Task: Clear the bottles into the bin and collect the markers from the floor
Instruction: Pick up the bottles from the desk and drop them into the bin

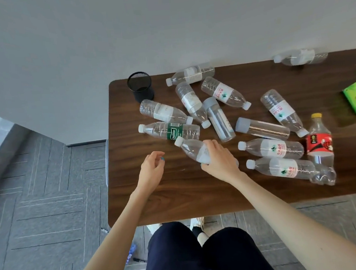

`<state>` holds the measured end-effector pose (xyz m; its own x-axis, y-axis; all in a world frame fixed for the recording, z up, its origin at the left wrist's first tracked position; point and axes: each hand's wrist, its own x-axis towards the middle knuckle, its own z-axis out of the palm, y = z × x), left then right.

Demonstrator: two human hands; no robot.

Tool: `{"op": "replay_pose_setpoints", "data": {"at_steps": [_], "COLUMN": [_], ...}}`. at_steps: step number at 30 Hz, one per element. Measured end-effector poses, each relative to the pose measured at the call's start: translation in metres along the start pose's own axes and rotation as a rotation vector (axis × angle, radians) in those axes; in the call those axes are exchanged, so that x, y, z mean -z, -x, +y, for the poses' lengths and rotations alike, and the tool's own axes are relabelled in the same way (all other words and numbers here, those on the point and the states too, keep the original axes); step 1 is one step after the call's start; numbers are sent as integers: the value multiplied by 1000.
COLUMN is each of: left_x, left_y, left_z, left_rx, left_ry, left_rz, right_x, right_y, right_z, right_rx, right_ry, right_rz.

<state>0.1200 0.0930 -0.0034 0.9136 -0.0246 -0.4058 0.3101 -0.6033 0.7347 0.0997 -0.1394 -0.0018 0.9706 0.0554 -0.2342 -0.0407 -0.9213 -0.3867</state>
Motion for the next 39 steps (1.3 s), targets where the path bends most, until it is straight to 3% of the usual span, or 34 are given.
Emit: {"op": "replay_pose_setpoints", "data": {"at_steps": [3,9,16,21,26,33,39], "left_x": [-12,-34,-47,-59,-59,-10,47], "left_y": [-10,-44,-85,-77,-57,-26,-10], "left_z": [22,58,49,22,9,9,-3], "left_rx": [-112,-333,-195,-199,-224,95,210], "left_ry": [-128,-696,-1018,-1126,-1041,-543,-290], "left_rz": [-9,35,-96,-37,8,18,97], "right_x": [19,36,30,17,8,4,-11], "right_y": [-4,-6,1,3,5,-11,-32], "right_z": [17,45,56,54,39,1,-57], "right_rx": [-108,-266,-358,-389,-390,-341,-252], "right_ry": [-69,-162,-229,-271,-322,-422,-454], "right_rz": [73,119,116,120,86,30,-62]}}
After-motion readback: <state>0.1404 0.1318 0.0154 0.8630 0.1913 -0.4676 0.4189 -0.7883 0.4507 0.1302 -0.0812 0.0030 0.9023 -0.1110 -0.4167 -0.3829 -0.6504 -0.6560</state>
